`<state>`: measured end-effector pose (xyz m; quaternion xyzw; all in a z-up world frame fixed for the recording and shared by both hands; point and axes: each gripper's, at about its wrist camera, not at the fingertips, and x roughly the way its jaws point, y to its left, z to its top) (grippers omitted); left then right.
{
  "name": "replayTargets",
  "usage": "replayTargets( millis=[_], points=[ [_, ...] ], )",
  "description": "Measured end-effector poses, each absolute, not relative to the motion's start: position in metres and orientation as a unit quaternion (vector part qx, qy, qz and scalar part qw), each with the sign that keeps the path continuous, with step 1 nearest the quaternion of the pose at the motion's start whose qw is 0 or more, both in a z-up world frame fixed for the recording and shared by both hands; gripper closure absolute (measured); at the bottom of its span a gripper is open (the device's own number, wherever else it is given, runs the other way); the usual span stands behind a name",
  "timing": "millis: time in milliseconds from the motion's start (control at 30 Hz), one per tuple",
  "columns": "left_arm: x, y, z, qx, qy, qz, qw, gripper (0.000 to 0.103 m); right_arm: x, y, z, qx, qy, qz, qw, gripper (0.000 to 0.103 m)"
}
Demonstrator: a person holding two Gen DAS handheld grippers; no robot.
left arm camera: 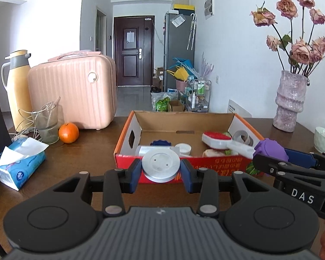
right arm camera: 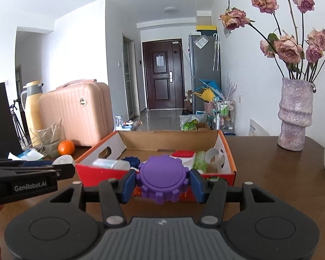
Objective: Organize rigid objects
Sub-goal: 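Carry the white cap and purple cap with both tools over the box, then open both tools to drop the white cap and purple cap into the box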
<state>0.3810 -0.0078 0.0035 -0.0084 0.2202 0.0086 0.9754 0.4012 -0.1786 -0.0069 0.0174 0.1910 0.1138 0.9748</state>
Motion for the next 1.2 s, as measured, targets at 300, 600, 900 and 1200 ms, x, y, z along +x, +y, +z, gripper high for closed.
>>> replayTargets(
  millis=[300,600,900,1200],
  points=[
    [0.406,-0.014,0.011,-0.017,0.209,0.008,0.978,0.063,0.422,-0.180,-0.001,0.021,0.181,0.109,0.977,0.050],
    [0.442,-0.015,0.011,-0.032,0.207,0.017,0.978,0.063,0.454,-0.181,0.001,0.023,0.173,0.100,0.980,0.050],
    [0.474,-0.017,0.008,-0.040,0.206,0.026,0.977,0.063,0.489,-0.186,0.000,0.025,0.175,0.094,0.980,0.050],
    [0.506,-0.021,0.003,-0.036,0.212,0.031,0.976,0.063,0.520,-0.191,-0.005,0.027,0.185,0.088,0.978,0.050]
  ],
)
